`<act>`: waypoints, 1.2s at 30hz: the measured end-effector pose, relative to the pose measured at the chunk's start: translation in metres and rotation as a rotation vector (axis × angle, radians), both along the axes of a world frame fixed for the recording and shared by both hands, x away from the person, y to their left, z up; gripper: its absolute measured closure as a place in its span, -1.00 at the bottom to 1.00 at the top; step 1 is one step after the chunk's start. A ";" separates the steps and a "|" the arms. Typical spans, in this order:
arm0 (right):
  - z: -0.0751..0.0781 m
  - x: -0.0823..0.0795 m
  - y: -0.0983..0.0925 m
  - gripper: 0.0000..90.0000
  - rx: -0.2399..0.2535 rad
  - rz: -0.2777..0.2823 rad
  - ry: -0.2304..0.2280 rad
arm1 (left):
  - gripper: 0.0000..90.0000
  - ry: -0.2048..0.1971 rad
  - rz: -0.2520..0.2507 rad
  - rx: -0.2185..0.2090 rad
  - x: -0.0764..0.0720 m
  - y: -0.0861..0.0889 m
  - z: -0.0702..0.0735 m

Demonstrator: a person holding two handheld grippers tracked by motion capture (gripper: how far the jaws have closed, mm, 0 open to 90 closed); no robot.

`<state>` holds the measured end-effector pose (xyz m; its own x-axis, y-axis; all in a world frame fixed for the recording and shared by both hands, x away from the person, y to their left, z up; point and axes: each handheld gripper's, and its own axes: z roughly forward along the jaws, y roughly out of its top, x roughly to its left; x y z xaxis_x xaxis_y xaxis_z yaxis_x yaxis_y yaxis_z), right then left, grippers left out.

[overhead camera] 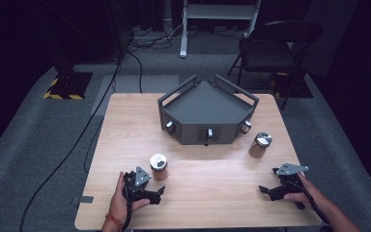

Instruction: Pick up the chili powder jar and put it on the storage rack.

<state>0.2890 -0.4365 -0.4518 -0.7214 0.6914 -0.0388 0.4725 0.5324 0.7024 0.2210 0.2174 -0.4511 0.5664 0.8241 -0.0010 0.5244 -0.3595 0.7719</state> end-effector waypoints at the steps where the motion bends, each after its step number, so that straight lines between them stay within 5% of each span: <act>1: 0.000 0.000 0.000 -1.00 0.000 0.000 0.000 | -0.97 -0.007 -0.001 -0.008 0.000 0.001 0.002; 20: 0.000 0.000 0.000 -1.00 0.002 -0.003 -0.001 | -0.97 -0.022 -0.025 0.001 0.013 -0.004 0.025; 36: -0.001 -0.001 0.000 -1.00 0.004 -0.004 -0.003 | -0.97 -0.008 -0.012 -0.029 0.028 -0.006 0.022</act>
